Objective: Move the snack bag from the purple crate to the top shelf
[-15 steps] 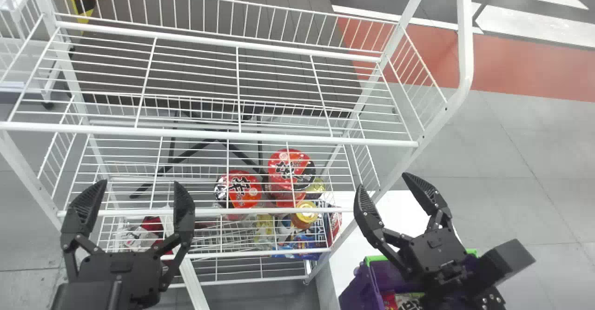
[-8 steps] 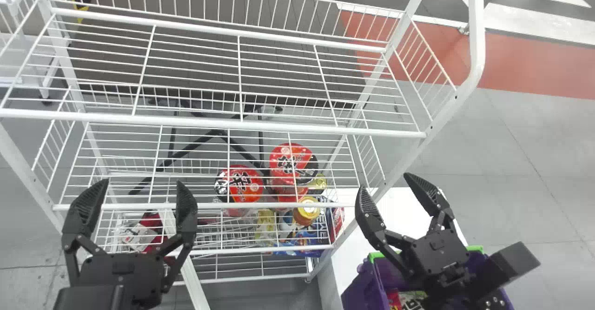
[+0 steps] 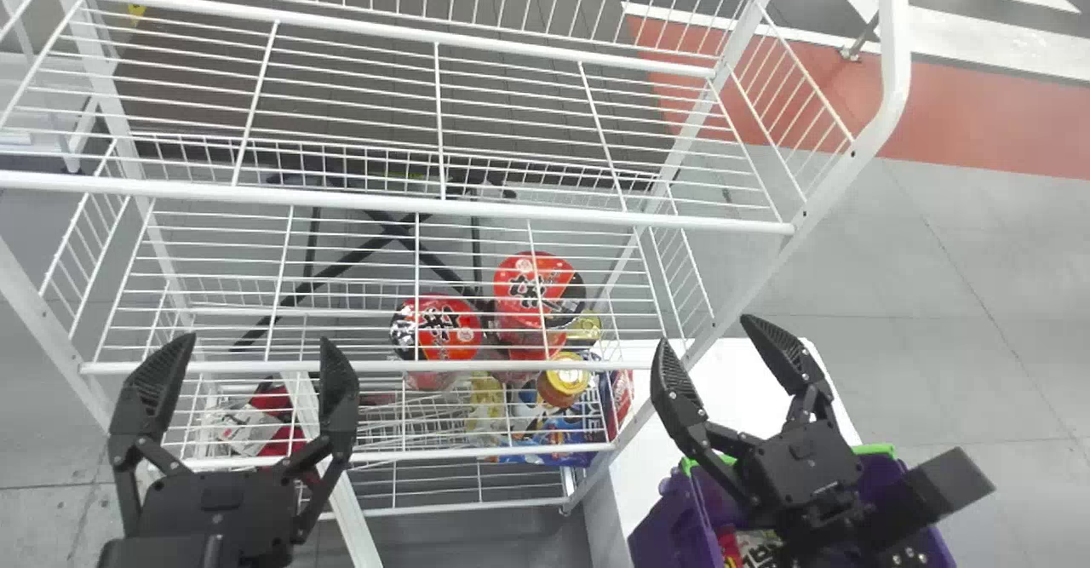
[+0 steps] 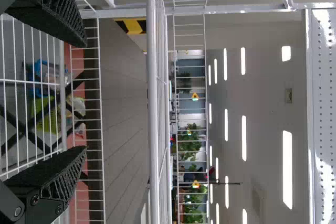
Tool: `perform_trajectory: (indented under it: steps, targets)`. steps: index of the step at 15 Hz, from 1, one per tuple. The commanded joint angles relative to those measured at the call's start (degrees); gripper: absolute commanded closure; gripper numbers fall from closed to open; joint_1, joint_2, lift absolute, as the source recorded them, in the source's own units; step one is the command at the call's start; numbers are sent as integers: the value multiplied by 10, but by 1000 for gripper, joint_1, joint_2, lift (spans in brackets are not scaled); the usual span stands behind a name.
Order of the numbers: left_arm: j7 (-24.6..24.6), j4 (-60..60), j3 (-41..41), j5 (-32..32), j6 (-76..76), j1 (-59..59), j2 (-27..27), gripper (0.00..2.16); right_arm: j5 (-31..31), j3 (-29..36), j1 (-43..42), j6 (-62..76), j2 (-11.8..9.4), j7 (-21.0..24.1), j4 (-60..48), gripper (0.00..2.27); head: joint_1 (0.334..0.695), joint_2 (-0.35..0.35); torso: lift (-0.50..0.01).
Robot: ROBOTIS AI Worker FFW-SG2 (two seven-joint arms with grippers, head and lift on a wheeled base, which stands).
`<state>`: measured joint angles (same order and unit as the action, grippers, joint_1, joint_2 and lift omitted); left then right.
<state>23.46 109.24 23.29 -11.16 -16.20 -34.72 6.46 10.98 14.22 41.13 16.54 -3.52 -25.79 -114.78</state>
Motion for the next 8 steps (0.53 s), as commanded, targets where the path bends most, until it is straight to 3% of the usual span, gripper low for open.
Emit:
perform_trajectory:
  steps: [1, 8]
  targets:
    - [0, -1, -1, 3, -4, 0, 0, 130, 0, -1, 0, 0, -1, 0, 2, 137, 695, -286, -202]
    - [-1, -5, -1, 4, -5, 0, -3, 130, 4, 0, -1, 0, -3, 0, 4, 137, 695, -286, -230]
